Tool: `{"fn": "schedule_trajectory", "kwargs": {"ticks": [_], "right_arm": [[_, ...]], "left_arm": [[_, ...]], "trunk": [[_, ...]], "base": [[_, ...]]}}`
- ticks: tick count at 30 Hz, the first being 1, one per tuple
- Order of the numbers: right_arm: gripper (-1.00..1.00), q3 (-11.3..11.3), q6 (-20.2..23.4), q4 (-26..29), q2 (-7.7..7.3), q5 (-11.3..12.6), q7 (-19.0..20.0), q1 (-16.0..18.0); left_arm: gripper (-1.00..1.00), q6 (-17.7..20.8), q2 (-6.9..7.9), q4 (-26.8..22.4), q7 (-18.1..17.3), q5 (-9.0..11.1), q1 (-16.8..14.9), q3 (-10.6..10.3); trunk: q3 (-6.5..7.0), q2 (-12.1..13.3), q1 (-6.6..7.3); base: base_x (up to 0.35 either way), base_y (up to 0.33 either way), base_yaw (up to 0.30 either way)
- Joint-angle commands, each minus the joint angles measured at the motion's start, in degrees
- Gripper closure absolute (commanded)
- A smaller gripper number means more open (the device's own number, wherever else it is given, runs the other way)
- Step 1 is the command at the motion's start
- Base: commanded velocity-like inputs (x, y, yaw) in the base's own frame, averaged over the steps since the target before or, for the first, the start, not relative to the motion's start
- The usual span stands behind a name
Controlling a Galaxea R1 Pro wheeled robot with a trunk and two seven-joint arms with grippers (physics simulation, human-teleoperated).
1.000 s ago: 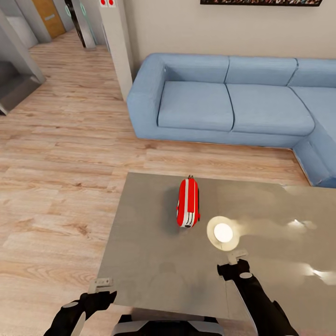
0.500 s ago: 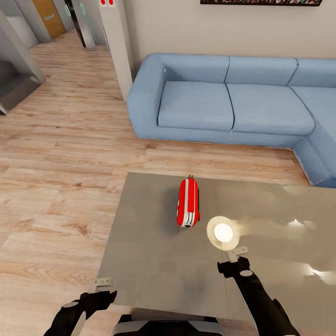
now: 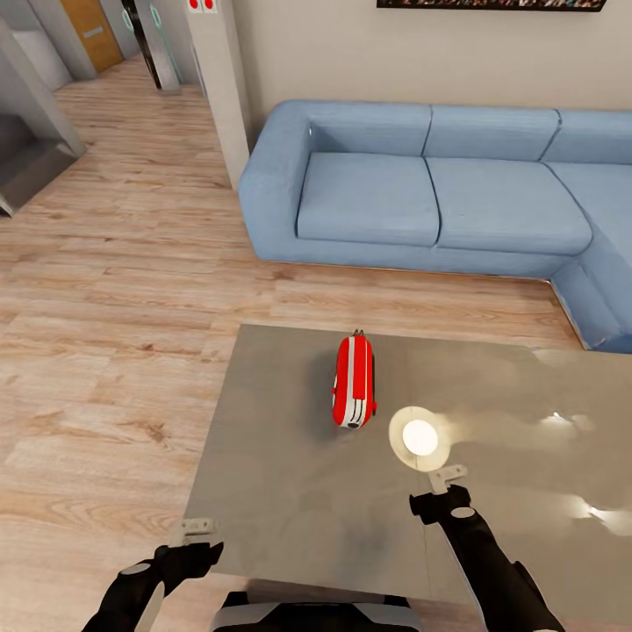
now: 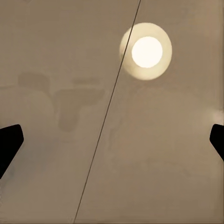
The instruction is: Turn on the radio receiver that's on the table in the living room.
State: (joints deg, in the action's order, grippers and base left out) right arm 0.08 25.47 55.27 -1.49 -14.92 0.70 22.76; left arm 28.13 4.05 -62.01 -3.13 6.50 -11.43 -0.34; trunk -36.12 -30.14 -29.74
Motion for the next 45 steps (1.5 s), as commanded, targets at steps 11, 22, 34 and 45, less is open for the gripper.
{"fn": "schedule_trajectory", "kwargs": {"ticks": [11,22,34,45], "right_arm": [[-1.0,0.01,0.02,0.01,0.0,-0.18,0.0,0.0],[-1.0,0.01,-0.41,-0.03,0.0,0.11,0.0,0.0],[-1.0,0.01,-0.42,-0.02,0.0,0.31,0.08,0.0],[-1.0,0.08,4.11,9.25,0.07,0.01,0.0,0.0]], "left_arm": [[-1.0,0.16,-1.06,-2.19,-0.05,0.21,0.0,0.01],[-1.0,1.28,-2.1,-3.49,0.17,0.05,0.0,-0.02],[-1.0,2.17,-2.06,-3.97,0.17,0.09,0.0,-0.01],[-1.0,3.97,-2.08,-8.1,-0.11,0.26,0.0,-0.08]], "trunk": [[0.0,0.0,0.0],[-0.61,0.0,0.0],[-1.72,0.0,0.0],[-2.75,0.0,0.0]], "base": [[0.0,0.0,0.0],[0.0,0.0,0.0],[0.0,0.0,0.0],[0.0,0.0,0.0]]}}
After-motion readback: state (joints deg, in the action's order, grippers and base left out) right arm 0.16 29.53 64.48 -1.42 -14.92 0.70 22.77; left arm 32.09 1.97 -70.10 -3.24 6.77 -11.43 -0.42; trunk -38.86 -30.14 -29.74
